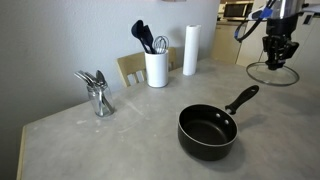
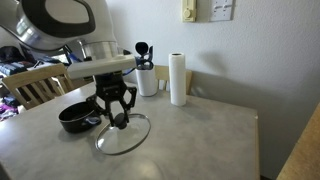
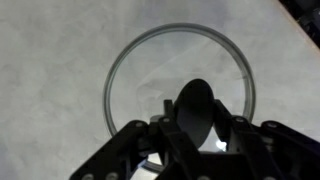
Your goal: Take the lid on the pot and put it on the table
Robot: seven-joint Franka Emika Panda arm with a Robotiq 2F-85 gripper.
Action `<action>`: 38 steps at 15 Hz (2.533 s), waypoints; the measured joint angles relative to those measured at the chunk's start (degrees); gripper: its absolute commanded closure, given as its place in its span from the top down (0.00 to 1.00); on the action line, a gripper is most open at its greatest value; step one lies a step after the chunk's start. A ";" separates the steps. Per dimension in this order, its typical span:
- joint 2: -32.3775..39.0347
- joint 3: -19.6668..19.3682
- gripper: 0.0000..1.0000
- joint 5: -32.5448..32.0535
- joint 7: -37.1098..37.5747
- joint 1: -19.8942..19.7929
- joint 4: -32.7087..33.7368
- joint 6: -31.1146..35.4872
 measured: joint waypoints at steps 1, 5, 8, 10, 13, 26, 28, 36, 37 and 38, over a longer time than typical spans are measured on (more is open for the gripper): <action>0.69 -0.32 0.15 0.75 0.24 -0.50 -1.30 3.05; 5.15 -0.27 0.15 6.01 0.28 -1.30 -4.05 11.54; 8.46 0.50 0.15 9.09 0.28 -1.35 -4.13 14.85; 10.07 1.06 0.15 10.17 0.28 -1.44 -4.02 16.04; 11.65 1.75 0.15 10.87 0.28 -1.57 -3.76 17.11; 10.94 3.77 1.00 10.70 -0.08 -1.64 -2.24 16.33; 8.17 4.54 1.00 10.65 -0.18 -1.33 -2.27 13.69; -7.80 5.66 1.00 8.56 2.85 3.56 -1.85 -5.47; -7.58 5.63 1.00 8.56 2.85 3.56 -1.91 -5.39; -7.07 5.46 1.00 8.56 2.85 3.54 -1.90 -5.30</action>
